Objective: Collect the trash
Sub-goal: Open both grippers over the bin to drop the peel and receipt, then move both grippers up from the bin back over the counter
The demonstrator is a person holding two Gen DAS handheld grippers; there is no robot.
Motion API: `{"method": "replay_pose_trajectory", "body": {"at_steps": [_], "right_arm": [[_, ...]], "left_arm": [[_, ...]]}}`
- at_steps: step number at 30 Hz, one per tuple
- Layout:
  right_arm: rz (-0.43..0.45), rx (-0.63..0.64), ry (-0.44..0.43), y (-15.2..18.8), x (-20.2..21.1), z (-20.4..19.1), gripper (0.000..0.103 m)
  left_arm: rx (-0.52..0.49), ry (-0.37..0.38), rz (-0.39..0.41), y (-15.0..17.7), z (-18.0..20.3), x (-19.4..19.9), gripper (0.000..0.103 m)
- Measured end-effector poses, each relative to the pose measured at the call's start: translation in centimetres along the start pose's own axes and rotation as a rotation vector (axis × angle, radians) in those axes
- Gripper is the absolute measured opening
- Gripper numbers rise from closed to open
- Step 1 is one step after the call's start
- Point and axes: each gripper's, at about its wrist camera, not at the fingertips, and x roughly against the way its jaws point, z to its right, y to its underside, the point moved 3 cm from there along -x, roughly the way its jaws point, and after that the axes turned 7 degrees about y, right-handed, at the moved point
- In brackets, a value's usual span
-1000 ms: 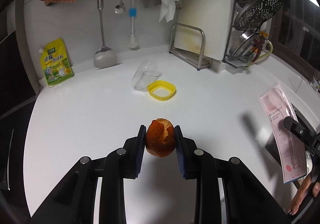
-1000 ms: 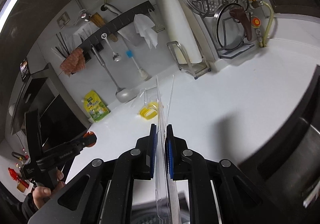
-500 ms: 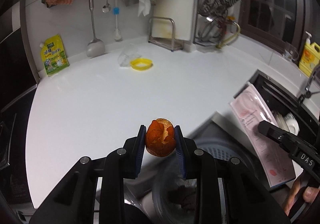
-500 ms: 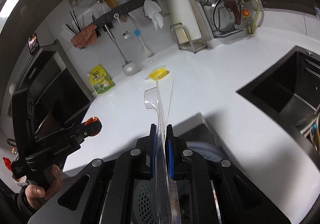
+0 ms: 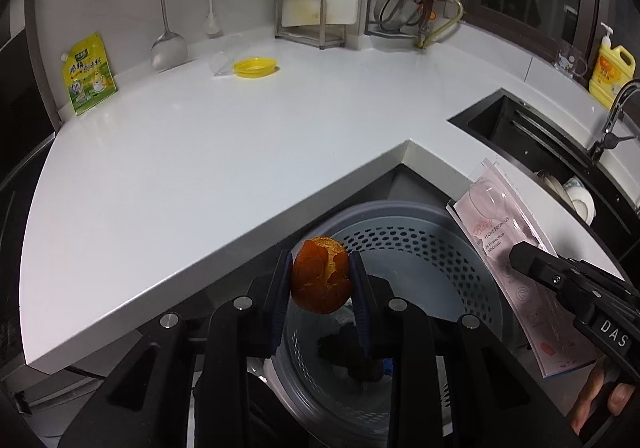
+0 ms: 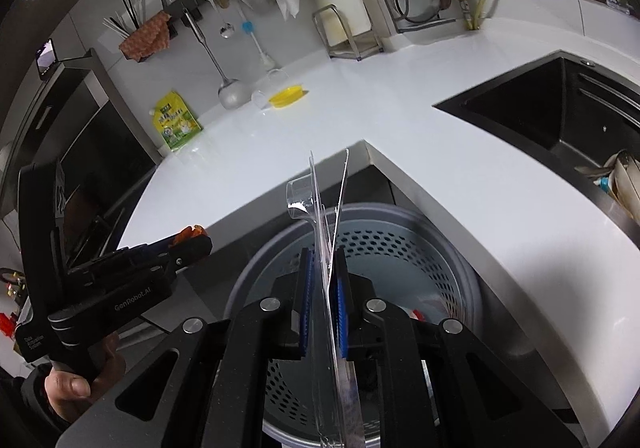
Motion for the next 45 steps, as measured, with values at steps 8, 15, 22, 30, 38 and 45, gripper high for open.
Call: {"method": "replay_pose_trajectory", "body": {"at_steps": [8, 15, 22, 30, 38, 45], "right_arm": [[-0.059, -0.002, 0.035, 1.3, -1.5, 0.6, 0.011], [-0.098, -0.005, 0.044, 2.2, -2.4, 0.7, 0.011], [-0.113, -0.01, 0.047, 2.4, -2.8, 0.9, 0.013], [-0.083, 0.012, 0.089, 2.1, -2.2, 0.8, 0.047], [-0.032, 0.045, 0.142, 1.7, -1.2, 0.5, 0.06], [0.046, 0.082, 0.192, 1.0, 0.2, 0.0, 0.074]], "left_arm": [[-0.003, 0.006, -0.036, 1.1, 0.6, -1.1, 0.029], [-0.002, 0.008, -0.06, 2.0, 0.7, -1.8, 0.029], [-0.001, -0.002, -0.066, 2.3, 0.5, -1.9, 0.032], [0.011, -0.019, -0.033, 2.1, -0.2, -1.0, 0.065], [0.016, -0.06, 0.013, 1.9, -0.9, 0.5, 0.083], [0.033, -0.085, 0.066, 1.3, -1.4, 1.9, 0.096]]}}
